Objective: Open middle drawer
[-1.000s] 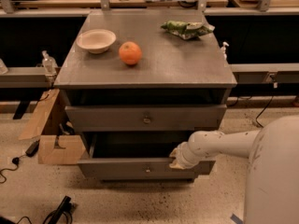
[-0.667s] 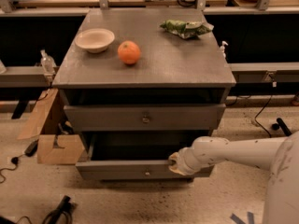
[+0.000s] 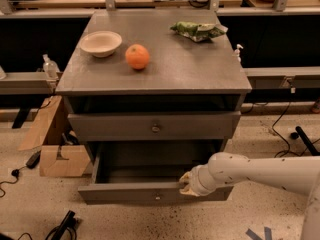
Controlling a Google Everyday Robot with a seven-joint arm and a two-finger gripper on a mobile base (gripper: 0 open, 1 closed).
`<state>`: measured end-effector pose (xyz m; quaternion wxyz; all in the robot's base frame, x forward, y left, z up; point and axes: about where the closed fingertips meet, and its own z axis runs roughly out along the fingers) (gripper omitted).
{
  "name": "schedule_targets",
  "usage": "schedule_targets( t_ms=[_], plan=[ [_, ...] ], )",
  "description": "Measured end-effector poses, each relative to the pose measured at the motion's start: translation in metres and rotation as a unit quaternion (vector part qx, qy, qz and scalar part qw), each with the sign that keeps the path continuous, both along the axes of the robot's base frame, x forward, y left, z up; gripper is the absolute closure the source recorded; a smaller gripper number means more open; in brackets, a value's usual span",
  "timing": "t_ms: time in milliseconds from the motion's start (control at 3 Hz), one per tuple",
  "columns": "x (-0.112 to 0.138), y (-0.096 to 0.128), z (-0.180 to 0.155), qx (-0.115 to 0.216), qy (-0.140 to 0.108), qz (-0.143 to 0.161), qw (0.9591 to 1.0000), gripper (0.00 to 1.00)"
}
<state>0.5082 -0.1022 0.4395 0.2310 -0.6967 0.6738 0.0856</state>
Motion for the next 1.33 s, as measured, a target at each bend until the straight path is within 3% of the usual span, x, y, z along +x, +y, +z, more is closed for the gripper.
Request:
schedule_targets(
  t_ms=[333, 667, 1000, 1333],
  plan=[
    [-0.029, 0.003, -0.001, 0.018, 0.015, 0.007, 0.9997, 1.0],
    [-0.032, 0.004, -0.001, 0.02, 0.016, 0.009, 0.9996, 1.0],
    [-0.055, 0.009, 0.001, 0.037, 0.024, 0.027, 0.9987, 1.0],
    [-0.055, 0.009, 0.001, 0.037, 0.024, 0.027, 0.9987, 1.0]
  ],
)
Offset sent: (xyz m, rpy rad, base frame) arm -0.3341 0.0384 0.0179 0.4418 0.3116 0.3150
